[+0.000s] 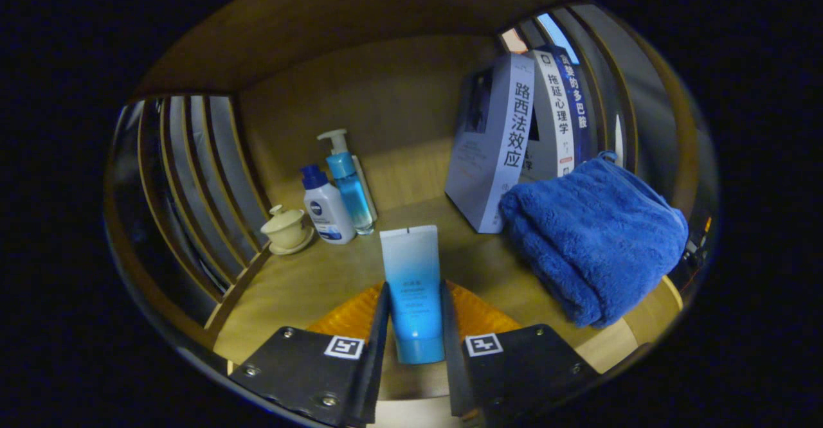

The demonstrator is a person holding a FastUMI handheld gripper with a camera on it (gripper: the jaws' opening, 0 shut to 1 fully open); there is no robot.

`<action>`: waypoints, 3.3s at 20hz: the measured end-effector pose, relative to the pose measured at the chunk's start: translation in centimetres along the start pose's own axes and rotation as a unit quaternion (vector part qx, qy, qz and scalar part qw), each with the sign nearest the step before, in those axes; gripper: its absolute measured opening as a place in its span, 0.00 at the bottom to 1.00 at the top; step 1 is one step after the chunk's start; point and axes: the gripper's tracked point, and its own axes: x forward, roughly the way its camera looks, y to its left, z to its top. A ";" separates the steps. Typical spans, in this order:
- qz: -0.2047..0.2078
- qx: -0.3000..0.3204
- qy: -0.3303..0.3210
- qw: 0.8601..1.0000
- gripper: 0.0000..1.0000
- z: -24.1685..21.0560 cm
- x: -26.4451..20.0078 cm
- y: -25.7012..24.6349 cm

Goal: Pull open the drawer, take out the items inside it, and place them on the countertop above the cabinet.

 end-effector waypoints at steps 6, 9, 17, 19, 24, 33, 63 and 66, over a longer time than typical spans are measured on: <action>-0.016 -0.009 -0.003 1.000 0.43 -0.4 1.6 -0.8; -0.016 -0.027 -0.019 0.999 0.58 0.1 0.6 -1.0; 0.000 -0.056 -0.077 0.996 0.94 4.0 -7.9 -0.5; 0.001 -0.063 -0.102 0.993 1.00 5.5 -11.0 -0.7; 0.013 -0.086 -0.143 0.986 1.00 6.9 -19.5 -0.7; 0.033 -0.120 -0.183 0.975 1.00 2.5 -31.2 -1.5; 0.034 -0.101 -0.120 0.987 1.00 -19.9 -24.4 -5.6; 0.025 -0.114 -0.147 0.982 0.96 -19.7 -24.2 -5.9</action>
